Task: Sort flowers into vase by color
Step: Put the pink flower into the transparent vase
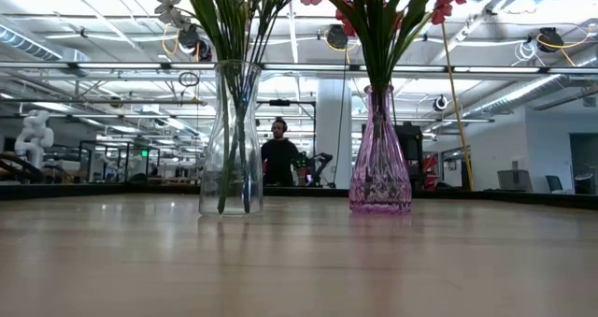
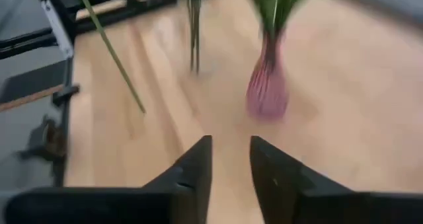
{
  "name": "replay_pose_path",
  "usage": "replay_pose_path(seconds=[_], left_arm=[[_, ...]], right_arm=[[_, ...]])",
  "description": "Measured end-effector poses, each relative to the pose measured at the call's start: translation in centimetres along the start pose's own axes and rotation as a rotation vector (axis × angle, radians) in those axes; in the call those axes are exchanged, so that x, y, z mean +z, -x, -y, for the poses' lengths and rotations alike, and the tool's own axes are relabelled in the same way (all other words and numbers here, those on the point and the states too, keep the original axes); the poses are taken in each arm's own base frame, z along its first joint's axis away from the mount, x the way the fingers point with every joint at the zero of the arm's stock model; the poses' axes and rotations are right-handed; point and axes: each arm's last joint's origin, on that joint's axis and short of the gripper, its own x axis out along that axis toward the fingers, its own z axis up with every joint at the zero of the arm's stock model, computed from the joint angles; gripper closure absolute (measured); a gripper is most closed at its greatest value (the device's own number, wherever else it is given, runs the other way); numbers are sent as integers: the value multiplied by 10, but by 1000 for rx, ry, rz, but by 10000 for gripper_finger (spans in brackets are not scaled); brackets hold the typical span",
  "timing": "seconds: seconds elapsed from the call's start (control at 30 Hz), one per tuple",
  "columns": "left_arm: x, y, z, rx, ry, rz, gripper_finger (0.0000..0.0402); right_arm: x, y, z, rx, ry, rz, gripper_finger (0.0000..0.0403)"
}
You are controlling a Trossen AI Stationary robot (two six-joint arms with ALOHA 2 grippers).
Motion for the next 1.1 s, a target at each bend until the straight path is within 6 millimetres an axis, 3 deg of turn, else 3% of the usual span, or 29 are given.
replay_pose_path(seconds=[0.1,0.23,0.4,0.63,0.87,1.1], left_arm=[[2,-4,5,32,27,-28,398],[-3,-8,5,63,20,-69,398],[-4,-10,-15,148,-11,-167,398],[14,-3,-40,282,-33,-290,398],[58,-1,-43,247,-147,-294,398],[99,9,-72,266,-205,-300,398]], right_arm=[[-22,-12,11,88,-78,-107,348],[-37,-27,13,359,-132,-219,393],[-47,-45,22,622,-188,-186,392],[-50,-63,34,607,-247,-140,399],[-44,-70,36,574,-276,-117,402],[-36,-79,39,533,-316,-82,402]])
